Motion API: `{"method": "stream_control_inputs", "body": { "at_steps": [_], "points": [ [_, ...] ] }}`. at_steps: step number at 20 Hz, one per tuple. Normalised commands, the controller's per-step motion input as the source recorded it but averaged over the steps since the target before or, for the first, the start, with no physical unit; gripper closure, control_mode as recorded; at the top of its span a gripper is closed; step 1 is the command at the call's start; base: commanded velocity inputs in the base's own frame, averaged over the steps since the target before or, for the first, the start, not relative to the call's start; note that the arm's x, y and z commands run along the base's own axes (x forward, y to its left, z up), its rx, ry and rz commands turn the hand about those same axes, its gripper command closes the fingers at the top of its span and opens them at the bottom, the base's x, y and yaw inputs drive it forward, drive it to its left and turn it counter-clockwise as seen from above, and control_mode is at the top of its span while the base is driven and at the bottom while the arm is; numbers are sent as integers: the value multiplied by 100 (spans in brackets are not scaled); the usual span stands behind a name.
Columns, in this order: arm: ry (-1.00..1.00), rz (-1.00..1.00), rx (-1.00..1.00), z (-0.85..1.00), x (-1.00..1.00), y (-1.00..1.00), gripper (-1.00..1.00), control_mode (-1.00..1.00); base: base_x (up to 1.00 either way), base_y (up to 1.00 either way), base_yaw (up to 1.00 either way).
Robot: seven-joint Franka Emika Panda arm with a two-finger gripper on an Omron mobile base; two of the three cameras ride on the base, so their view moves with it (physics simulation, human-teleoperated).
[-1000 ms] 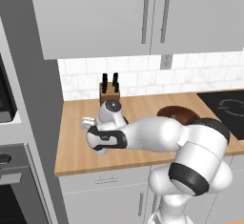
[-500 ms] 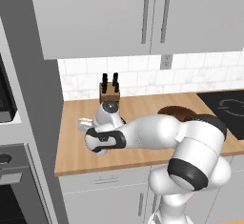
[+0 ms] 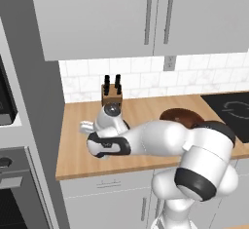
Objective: Grab a lemon wedge from the fridge and one ice cube from the ice bowl, and put them in the glass of lemonade.
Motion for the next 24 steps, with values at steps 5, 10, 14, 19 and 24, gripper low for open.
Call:
{"method": "stream_control_inputs", "body": {
  "at_steps": [5,10,14,19,24],
  "points": [
    [-4,0,0,21,-25,-1,-100,-100,0,0,0],
    [-3,0,0,24,-1,-11,-100,-100,0,0,0],
    [-4,0,0,38,-14,-16,-100,-100,0,0,0],
    [-12,0,4,75,-97,-44,-100,-100,0,0,0],
    [-12,3,9,65,-79,-98,-100,-100,0,0,0]
  ]
}}
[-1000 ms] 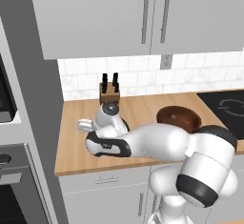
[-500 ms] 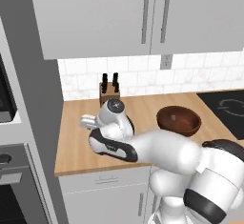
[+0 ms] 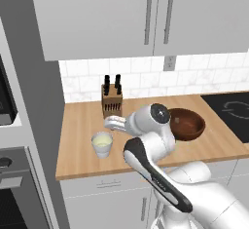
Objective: Grab a lemon wedge from the fridge and one ice cube from the ice bowl, and put them in the glass of lemonade.
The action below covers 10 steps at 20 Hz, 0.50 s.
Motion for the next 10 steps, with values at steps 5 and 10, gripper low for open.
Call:
{"method": "stream_control_inputs", "body": {
  "at_steps": [5,10],
  "points": [
    [-17,11,4,49,-51,-96,-100,-100,0,0,0],
    [-9,12,-2,43,-47,-46,-100,-100,0,0,0]
  ]
}}
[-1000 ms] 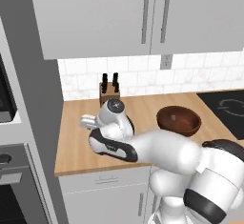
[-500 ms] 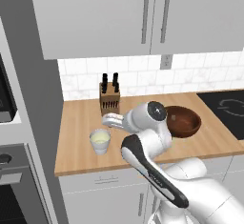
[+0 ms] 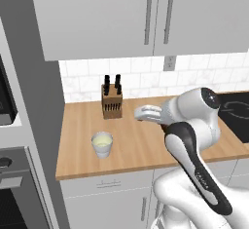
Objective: Grab a lemon wedge from the fridge and one ice cube from the ice bowl, and put them in the glass of lemonade.
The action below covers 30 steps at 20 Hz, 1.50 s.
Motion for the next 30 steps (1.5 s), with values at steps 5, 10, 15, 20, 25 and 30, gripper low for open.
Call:
{"method": "stream_control_inputs", "body": {
  "at_steps": [5,10,15,20,25,30],
  "points": [
    [2,2,-4,8,-7,-7,-100,-100,0,0,0],
    [0,0,-1,-10,0,0,-100,100,-42,-5,3],
    [0,0,0,0,0,0,-100,100,-100,-20,3],
    [0,0,0,0,0,0,-100,100,-70,31,6],
    [0,0,0,0,0,0,-100,100,-14,100,3],
    [0,0,0,0,0,0,-100,100,-19,100,0]
  ]
}}
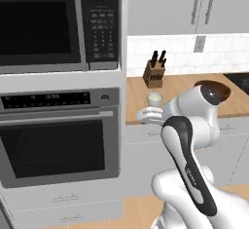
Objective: Grab a lemon wedge from the fridge and one ice cube from the ice bowl, and put them in the glass of lemonade.
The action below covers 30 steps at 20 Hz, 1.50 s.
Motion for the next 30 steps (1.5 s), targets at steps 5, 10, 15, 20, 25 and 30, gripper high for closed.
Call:
{"method": "stream_control_inputs", "body": {
  "at_steps": [5,10,15,20,25,30],
  "points": [
    [0,0,0,0,0,0,-100,100,-35,100,0],
    [0,0,0,0,0,0,-100,100,-39,100,0],
    [0,0,0,0,0,0,-100,100,-10,100,0],
    [0,0,0,0,0,0,-100,100,-6,100,0],
    [0,0,0,0,0,0,-100,100,-11,100,0],
    [0,0,0,0,0,0,-100,100,-15,100,0]
  ]
}}
